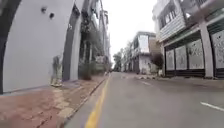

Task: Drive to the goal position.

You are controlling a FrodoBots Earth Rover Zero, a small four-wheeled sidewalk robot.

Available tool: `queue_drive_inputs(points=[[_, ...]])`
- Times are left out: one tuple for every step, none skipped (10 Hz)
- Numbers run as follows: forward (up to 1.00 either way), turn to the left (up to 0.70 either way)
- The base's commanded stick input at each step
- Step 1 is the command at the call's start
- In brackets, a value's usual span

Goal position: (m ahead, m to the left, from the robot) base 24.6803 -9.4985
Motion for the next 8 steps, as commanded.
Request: queue_drive_inputs(points=[[1.0, 0.01], [1.0, 0.01], [1.0, 0.01], [1.0, 0.01], [1.0, 0.01], [1.0, 0.01], [1.0, 0.01], [1.0, 0.01]])
